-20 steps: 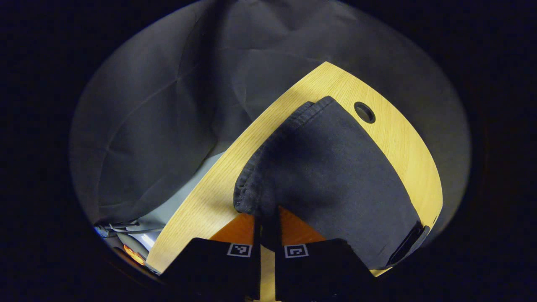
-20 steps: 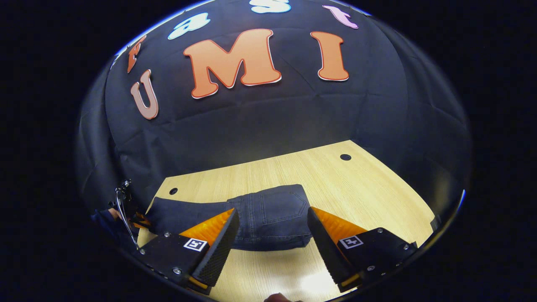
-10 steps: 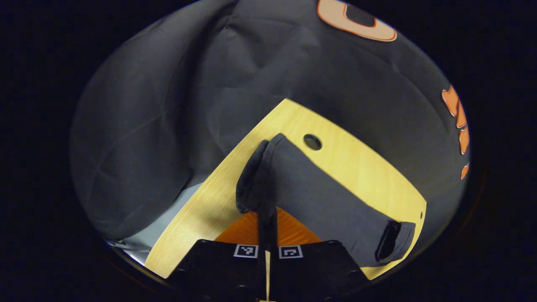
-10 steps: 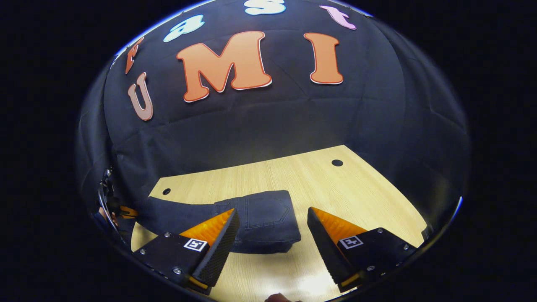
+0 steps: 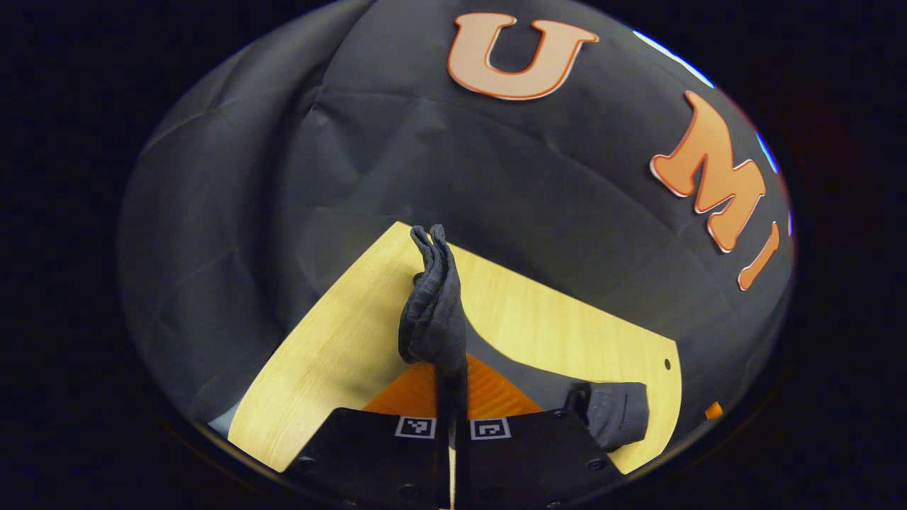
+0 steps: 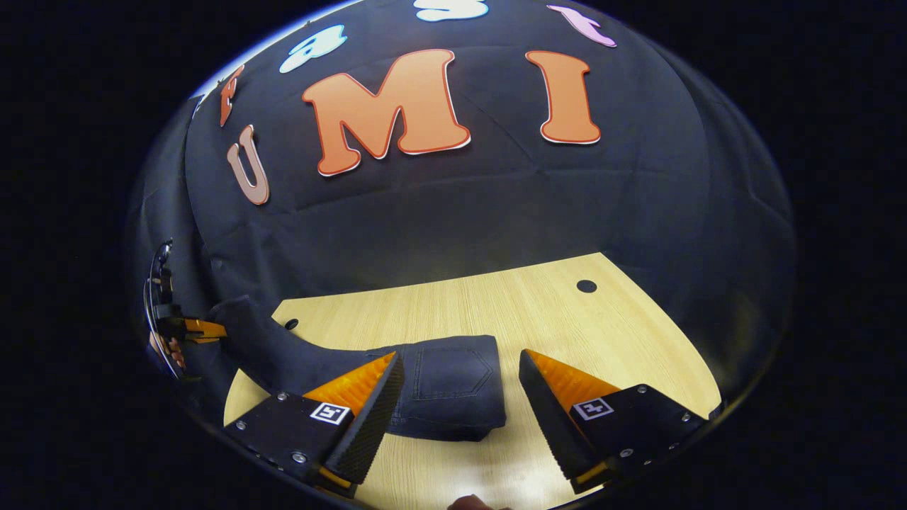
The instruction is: Grasp the waist and the cuffs of the jeans and fold them to make the two legs overlap; first hold the waist and fold one-third of the jeans toward the cuffs, then hold the cuffs and fold the remaining one-third in the same direction to finish folding.
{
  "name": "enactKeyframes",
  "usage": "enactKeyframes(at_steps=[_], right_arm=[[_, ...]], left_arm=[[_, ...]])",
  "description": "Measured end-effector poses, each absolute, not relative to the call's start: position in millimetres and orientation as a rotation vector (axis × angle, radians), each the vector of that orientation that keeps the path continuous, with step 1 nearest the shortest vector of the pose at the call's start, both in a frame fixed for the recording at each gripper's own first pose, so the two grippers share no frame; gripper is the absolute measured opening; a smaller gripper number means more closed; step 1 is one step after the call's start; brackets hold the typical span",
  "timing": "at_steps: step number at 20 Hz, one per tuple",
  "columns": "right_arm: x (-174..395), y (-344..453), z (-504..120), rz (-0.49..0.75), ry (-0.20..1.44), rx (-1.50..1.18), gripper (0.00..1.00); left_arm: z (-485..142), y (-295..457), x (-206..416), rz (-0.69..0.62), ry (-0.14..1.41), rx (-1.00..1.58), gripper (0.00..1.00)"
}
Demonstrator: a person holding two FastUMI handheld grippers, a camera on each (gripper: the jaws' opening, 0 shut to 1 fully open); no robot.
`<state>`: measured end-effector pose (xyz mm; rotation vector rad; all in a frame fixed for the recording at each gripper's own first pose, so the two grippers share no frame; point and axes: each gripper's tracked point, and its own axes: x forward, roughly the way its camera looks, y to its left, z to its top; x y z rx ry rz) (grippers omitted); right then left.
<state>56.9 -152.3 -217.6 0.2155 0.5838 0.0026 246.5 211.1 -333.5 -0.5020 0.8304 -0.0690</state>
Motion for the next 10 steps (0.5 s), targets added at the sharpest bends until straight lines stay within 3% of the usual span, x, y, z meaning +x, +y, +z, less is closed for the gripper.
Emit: enactKeyframes(at_steps=[5, 10], right_arm=[[63, -162, -222, 0.039, 0.588, 0.216, 0.99], [69, -170, -224, 0.076, 0.586, 0.227, 0.99]], left_arm=[[-285, 219, 216, -0.146, 0.780, -0.520, 0.03], [-244, 142, 214, -0.226, 0.760, -0.503, 0.04]])
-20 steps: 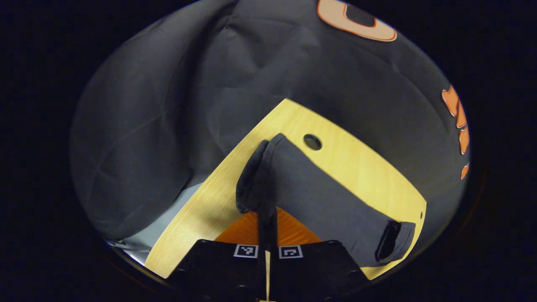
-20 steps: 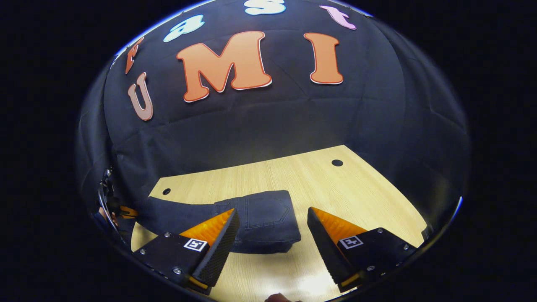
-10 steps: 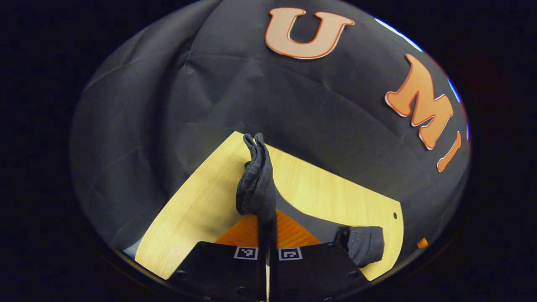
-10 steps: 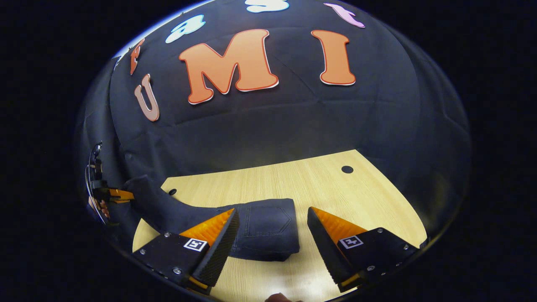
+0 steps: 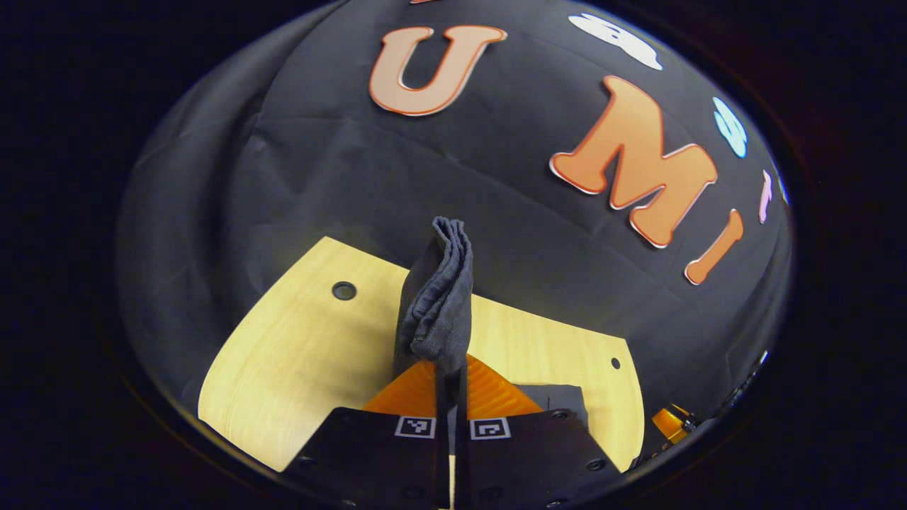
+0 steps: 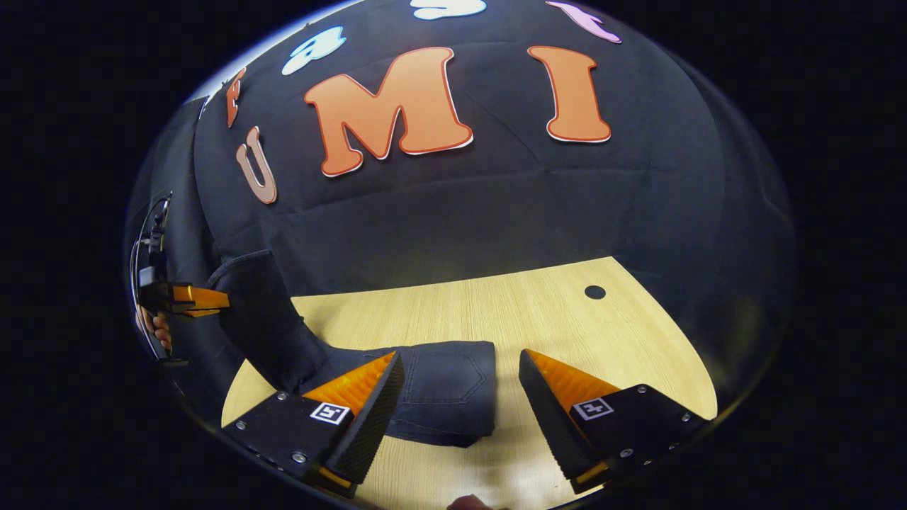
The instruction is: Grasp the waist and the cuffs of the jeans and fold them to make the two legs overlap; first hold the waist and fold one-third of the jeans toward the cuffs, then hold the cuffs and fold the remaining one-third in the same direction to finish folding.
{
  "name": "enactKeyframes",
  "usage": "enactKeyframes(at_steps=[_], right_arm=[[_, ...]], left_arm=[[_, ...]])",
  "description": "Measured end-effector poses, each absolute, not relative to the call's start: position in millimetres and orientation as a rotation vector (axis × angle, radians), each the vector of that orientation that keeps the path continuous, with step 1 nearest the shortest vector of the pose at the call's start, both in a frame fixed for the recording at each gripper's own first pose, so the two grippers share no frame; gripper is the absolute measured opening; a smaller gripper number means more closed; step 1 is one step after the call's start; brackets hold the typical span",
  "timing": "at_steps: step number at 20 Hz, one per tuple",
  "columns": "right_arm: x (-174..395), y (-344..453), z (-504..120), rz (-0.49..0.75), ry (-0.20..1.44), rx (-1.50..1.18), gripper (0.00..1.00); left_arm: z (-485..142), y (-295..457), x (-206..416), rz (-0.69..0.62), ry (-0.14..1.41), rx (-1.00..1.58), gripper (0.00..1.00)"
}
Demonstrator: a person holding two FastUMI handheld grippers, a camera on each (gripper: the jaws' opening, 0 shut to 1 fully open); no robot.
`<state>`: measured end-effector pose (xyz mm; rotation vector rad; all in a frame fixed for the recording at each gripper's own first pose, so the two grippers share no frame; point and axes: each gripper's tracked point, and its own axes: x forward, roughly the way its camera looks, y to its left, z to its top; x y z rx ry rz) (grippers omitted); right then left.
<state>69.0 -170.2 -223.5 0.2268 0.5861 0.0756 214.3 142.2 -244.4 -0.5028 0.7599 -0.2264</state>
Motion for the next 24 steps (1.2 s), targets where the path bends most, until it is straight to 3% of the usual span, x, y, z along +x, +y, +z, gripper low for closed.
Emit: enactKeyframes(at_steps=[10, 24], right_arm=[[72, -206, -229, 0.106, 0.579, 0.231, 0.99], [57, -261, -256, 0.060, 0.613, 0.265, 0.99]], left_arm=[[-220, -5, 188, -0.384, 0.819, -0.413, 0.03], [-270, -165, 126, -0.588, 0.970, -0.183, 0.04]])
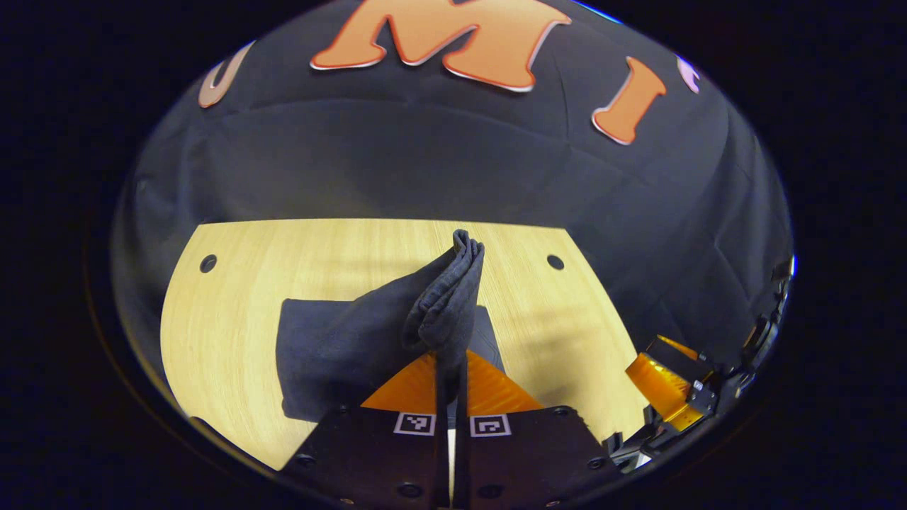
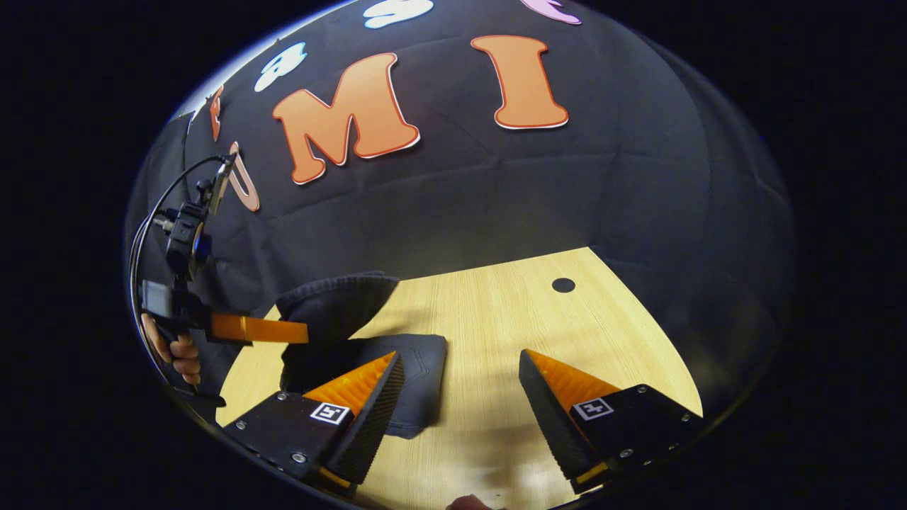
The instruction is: Grasp the waist and the cuffs of the jeans and fold them to make the two legs overlap; first hold the waist and fold one-third of the jeans toward the cuffs, then hold the cuffs and fold the remaining one-third in the same direction to finish folding.
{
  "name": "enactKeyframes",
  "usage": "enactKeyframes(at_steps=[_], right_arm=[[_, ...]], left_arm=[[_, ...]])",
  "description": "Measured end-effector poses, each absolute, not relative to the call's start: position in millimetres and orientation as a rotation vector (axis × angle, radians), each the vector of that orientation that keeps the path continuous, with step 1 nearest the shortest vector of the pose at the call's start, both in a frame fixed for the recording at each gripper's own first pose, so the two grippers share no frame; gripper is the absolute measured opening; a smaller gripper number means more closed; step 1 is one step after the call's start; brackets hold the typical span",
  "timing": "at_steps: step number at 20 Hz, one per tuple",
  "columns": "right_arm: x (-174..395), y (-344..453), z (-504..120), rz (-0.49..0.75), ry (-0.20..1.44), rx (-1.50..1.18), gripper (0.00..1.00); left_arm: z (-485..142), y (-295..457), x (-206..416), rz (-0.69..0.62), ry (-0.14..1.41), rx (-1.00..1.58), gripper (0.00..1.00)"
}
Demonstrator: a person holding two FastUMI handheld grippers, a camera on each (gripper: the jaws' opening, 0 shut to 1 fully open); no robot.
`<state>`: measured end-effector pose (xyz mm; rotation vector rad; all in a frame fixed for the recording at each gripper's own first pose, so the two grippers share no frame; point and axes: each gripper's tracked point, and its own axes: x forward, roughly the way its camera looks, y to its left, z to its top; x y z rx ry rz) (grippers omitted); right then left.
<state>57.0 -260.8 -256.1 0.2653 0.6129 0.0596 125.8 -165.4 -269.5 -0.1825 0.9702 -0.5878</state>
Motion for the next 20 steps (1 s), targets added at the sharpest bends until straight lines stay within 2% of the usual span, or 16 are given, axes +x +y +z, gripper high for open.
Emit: enactKeyframes(at_steps=[7, 9, 11, 12, 13, 14, 15, 18, 19, 20], right_arm=[[54, -260, -273, 0.072, 0.659, 0.261, 0.99], [53, -257, -275, 0.079, 0.670, 0.256, 0.99], [52, -254, -278, 0.086, 0.678, 0.248, 0.99], [51, -253, -278, 0.089, 0.681, 0.246, 0.99], [51, -252, -278, 0.092, 0.683, 0.246, 0.99], [52, -250, -278, 0.094, 0.684, 0.244, 0.99], [52, -249, -278, 0.099, 0.684, 0.241, 0.99], [55, -244, -276, 0.100, 0.670, 0.235, 0.99], [54, -243, -270, 0.098, 0.650, 0.227, 0.99], [55, -242, -264, 0.096, 0.630, 0.209, 0.99]], left_arm=[[-314, -198, 90, -0.674, 1.024, -0.026, 0.03], [-313, -212, 66, -0.772, 1.077, -0.072, 0.07], [-295, -230, 37, -0.893, 1.112, -0.187, 0.18], [-298, -230, 36, -0.890, 1.103, -0.167, 0.23], [-308, -225, 35, -0.875, 1.102, -0.128, 0.43], [-309, -220, 35, -0.868, 1.095, -0.111, 0.35], [-308, -217, 36, -0.854, 1.090, -0.113, 0.43], [-291, -198, 49, -0.790, 0.998, -0.134, 0.43], [-284, -187, 53, -0.772, 0.963, -0.136, 0.51], [-282, -172, 60, -0.734, 0.921, -0.122, 0.75]])
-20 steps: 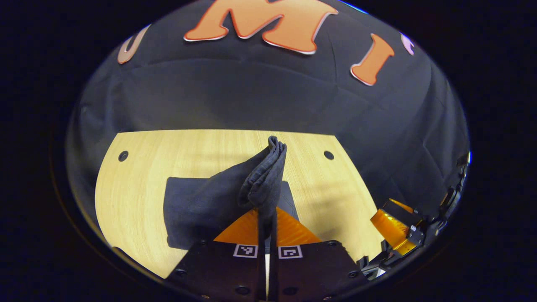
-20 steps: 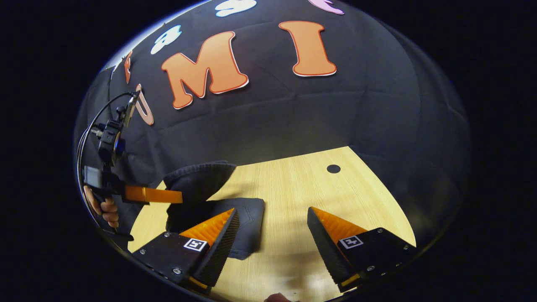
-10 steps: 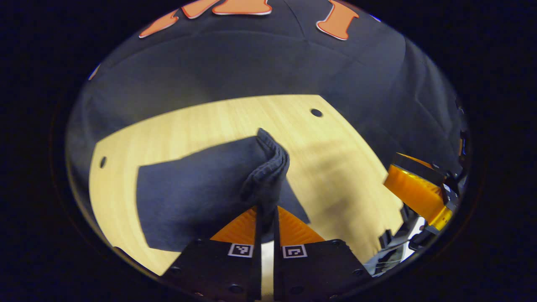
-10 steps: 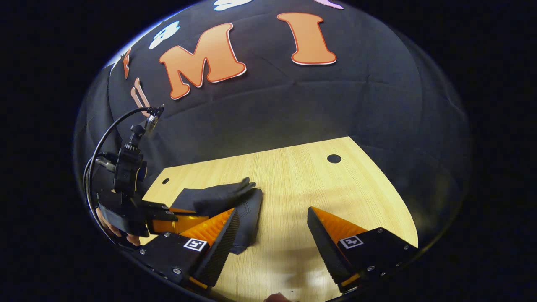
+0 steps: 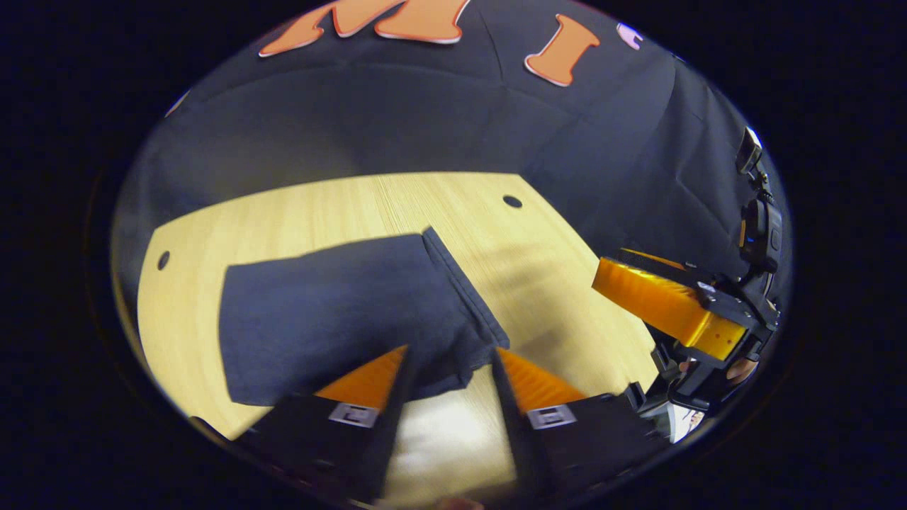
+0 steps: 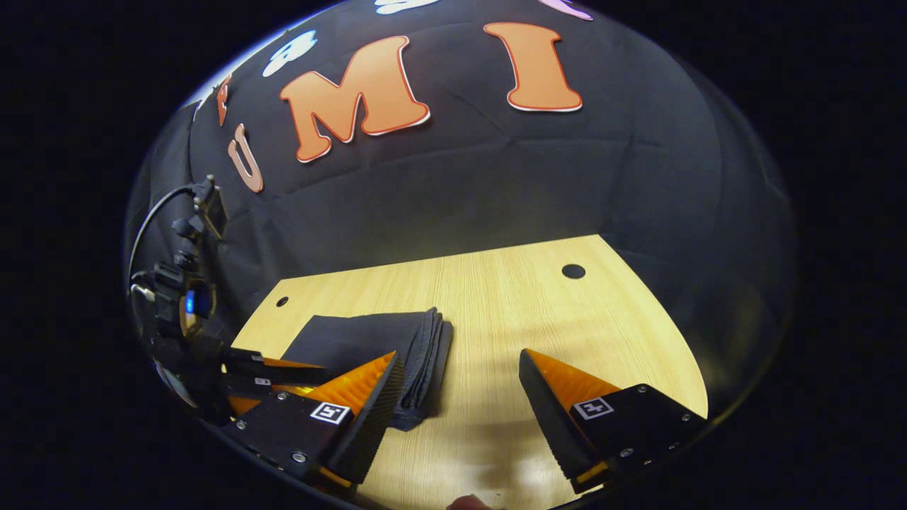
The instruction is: Grasp the waist and the cuffs of the jeans and fold them to make the two legs overlap; first hold the waist and fold one-third of the jeans toward the cuffs, then hold the cuffs and fold the remaining one-third in the same direction to finish folding.
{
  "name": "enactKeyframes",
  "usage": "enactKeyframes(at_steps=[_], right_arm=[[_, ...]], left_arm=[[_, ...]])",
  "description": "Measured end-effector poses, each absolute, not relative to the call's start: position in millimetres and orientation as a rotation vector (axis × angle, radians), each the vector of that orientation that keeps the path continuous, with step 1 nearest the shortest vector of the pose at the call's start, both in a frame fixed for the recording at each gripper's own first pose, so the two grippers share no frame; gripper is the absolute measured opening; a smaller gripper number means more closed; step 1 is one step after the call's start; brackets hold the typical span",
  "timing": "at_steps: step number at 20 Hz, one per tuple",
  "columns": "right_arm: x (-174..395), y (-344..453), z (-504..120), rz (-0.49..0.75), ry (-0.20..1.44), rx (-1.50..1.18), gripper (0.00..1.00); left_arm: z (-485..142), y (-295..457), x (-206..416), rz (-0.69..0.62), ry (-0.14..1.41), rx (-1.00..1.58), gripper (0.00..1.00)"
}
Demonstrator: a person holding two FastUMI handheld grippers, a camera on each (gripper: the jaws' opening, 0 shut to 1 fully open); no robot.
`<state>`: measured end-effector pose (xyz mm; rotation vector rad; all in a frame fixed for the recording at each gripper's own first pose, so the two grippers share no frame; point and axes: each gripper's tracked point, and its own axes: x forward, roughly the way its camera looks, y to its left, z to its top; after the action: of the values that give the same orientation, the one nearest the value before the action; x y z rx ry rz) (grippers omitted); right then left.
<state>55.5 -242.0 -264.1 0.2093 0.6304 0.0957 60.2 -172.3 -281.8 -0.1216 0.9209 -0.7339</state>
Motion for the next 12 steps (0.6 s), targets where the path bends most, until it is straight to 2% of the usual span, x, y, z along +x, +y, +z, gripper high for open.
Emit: enactKeyframes(at_steps=[1, 8, 12], right_arm=[[57, -239, -258, 0.096, 0.609, 0.187, 0.98], [66, -222, -196, 0.093, 0.409, 0.086, 0.99], [67, -220, -152, 0.071, 0.279, 0.054, 0.98]], left_arm=[[-267, -156, 67, -0.706, 0.884, -0.107, 1.00], [-190, -87, 100, -0.508, 0.536, -0.059, 0.98], [-168, -38, 110, -0.405, 0.358, -0.089, 0.98]])
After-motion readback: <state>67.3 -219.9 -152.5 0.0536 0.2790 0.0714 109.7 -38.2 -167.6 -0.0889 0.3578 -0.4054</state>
